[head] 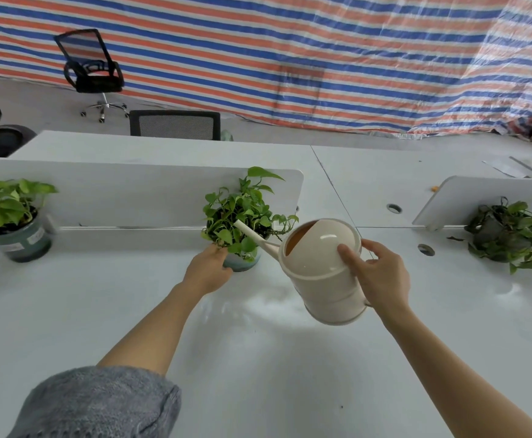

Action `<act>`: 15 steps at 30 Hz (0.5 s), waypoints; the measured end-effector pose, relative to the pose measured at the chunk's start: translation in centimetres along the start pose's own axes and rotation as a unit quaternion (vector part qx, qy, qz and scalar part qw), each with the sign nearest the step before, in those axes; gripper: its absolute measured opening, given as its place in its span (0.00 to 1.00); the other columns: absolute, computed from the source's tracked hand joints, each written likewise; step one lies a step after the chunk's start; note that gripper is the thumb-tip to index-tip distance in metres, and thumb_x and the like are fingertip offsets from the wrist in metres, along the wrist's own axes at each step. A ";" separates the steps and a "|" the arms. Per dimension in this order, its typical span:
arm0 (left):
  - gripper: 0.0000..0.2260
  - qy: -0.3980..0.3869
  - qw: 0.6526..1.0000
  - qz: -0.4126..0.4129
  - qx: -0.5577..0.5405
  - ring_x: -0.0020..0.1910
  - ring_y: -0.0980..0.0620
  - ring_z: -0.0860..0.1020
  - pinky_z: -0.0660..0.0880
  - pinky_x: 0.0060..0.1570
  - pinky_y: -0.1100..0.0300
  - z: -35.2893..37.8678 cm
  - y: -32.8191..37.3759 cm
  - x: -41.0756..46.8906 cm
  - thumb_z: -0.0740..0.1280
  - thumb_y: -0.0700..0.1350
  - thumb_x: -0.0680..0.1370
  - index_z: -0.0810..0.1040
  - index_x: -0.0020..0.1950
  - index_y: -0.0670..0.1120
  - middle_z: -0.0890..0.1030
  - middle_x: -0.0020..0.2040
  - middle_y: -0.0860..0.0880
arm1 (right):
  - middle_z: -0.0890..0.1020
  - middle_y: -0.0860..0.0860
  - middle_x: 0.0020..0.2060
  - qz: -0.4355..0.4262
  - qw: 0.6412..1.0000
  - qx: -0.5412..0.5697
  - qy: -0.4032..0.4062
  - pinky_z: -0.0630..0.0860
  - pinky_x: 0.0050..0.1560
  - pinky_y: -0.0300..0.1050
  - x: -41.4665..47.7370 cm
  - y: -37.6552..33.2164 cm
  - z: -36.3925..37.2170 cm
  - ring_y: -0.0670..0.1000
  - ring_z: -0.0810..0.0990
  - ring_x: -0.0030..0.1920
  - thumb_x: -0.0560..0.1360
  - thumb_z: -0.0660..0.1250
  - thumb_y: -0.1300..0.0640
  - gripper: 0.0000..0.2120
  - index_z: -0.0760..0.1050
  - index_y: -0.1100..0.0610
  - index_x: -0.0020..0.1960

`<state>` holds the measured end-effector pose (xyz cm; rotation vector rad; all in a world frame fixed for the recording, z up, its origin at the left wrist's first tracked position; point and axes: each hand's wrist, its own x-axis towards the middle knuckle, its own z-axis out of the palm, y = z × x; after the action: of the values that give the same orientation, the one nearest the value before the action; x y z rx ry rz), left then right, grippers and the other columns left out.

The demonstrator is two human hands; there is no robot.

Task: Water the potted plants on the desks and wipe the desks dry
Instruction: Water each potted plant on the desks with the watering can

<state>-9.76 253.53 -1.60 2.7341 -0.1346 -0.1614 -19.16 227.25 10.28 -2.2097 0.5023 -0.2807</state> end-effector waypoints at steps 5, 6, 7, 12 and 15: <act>0.21 -0.006 0.999 0.010 0.030 0.64 0.42 0.70 0.69 0.61 0.53 -0.5 -0.1 0.0 0.59 0.45 0.77 0.65 0.69 0.43 0.67 0.70 0.44 | 0.81 0.53 0.52 -0.025 1.000 -0.004 -0.006 0.67 0.45 0.43 0.6 -2.3 0.9 0.52 0.77 0.57 0.70 0.66 0.39 0.26 0.73 0.51 0.63; 0.21 -0.007 0.999 0.011 0.032 0.64 0.42 0.70 0.69 0.61 0.53 -0.6 -0.1 0.0 0.60 0.45 0.76 0.65 0.69 0.43 0.67 0.69 0.44 | 0.81 0.53 0.53 -0.027 1.000 -0.003 -0.005 0.67 0.46 0.43 0.7 -2.6 1.0 0.52 0.77 0.57 0.70 0.66 0.39 0.26 0.73 0.51 0.63; 0.21 -0.009 0.999 0.009 0.032 0.64 0.42 0.70 0.69 0.61 0.52 -0.6 0.0 0.0 0.60 0.45 0.76 0.65 0.69 0.43 0.68 0.69 0.44 | 0.81 0.53 0.53 -0.031 1.000 -0.002 -0.003 0.67 0.46 0.43 0.8 -3.0 1.1 0.52 0.77 0.57 0.70 0.66 0.39 0.26 0.73 0.51 0.63; 0.20 -0.023 0.999 -0.016 0.014 0.62 0.42 0.72 0.72 0.61 0.51 -0.9 0.1 0.1 0.62 0.47 0.75 0.68 0.67 0.43 0.70 0.67 0.44 | 0.81 0.52 0.53 -0.049 0.999 -0.010 0.004 0.65 0.45 0.43 1.3 -4.4 1.3 0.53 0.77 0.56 0.70 0.65 0.39 0.25 0.73 0.52 0.62; 0.20 -0.030 0.999 -0.027 0.013 0.62 0.42 0.72 0.72 0.60 0.51 -1.0 0.3 0.1 0.62 0.48 0.75 0.68 0.66 0.43 0.70 0.66 0.43 | 0.81 0.53 0.54 -0.055 0.998 -0.028 0.000 0.66 0.46 0.43 1.3 -4.8 1.4 0.54 0.77 0.56 0.71 0.65 0.39 0.25 0.73 0.52 0.63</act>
<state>-9.52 253.65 -0.57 2.7604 -0.0793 -0.2587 -16.19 230.41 13.20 -2.2959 0.3933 -0.3271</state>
